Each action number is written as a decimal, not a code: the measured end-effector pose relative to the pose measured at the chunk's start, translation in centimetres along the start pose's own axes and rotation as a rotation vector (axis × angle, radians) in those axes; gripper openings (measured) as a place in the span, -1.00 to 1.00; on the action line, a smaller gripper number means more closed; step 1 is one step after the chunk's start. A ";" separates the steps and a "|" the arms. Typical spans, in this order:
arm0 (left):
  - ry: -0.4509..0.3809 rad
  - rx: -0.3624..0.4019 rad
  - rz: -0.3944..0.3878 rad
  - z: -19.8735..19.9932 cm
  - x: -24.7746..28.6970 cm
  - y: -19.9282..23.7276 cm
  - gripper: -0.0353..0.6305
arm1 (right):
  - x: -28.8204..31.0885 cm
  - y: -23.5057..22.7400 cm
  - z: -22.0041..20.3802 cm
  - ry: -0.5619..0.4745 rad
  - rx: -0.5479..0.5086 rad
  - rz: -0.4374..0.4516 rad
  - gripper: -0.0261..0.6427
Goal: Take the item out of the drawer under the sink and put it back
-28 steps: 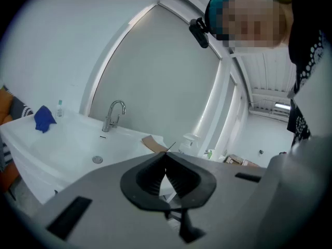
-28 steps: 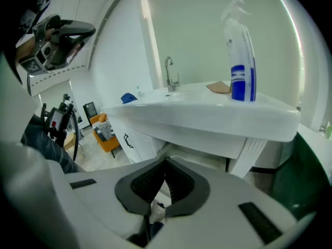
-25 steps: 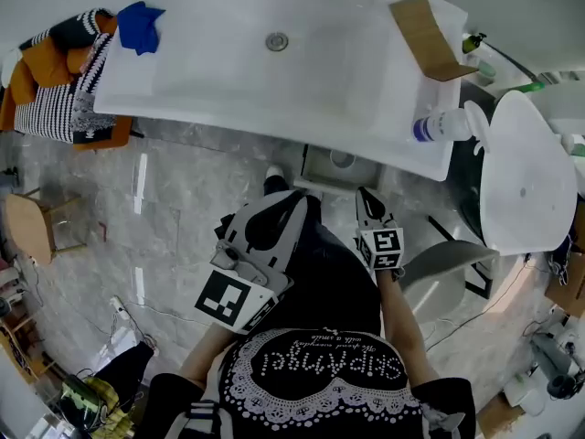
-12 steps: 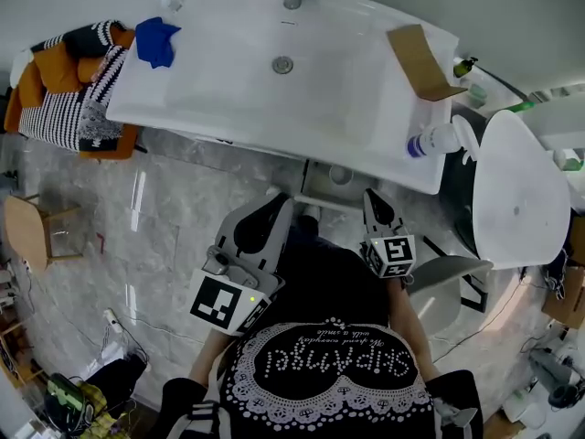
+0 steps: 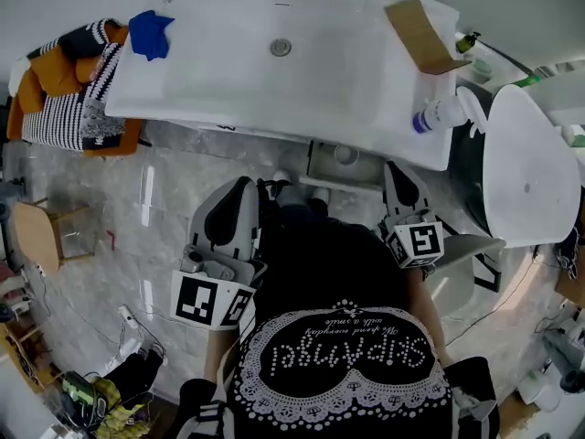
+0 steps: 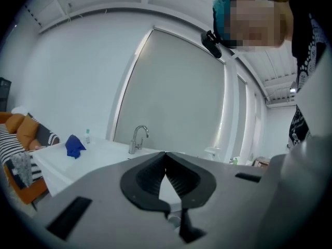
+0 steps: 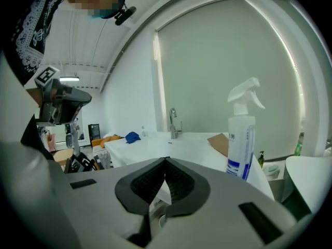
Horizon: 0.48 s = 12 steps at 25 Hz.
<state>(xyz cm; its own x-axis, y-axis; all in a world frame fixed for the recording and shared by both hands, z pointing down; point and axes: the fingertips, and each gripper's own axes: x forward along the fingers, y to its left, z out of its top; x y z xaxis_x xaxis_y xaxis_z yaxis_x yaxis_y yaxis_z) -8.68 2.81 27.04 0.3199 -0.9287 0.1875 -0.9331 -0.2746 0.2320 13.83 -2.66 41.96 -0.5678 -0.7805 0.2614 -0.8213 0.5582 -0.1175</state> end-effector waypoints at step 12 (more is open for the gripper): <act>-0.015 0.009 -0.034 0.3 0.4 -0.8 -0.88 | -2.8 -0.1 4.3 -0.085 -0.058 -0.027 -0.87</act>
<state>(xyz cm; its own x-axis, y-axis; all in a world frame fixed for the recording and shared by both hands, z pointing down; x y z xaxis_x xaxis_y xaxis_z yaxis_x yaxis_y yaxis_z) -7.88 2.61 26.61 0.3489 -0.9225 0.1650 -0.9233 -0.3081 0.2294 15.26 -1.71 37.06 -0.5503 -0.8151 0.1810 -0.8332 0.5502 -0.0551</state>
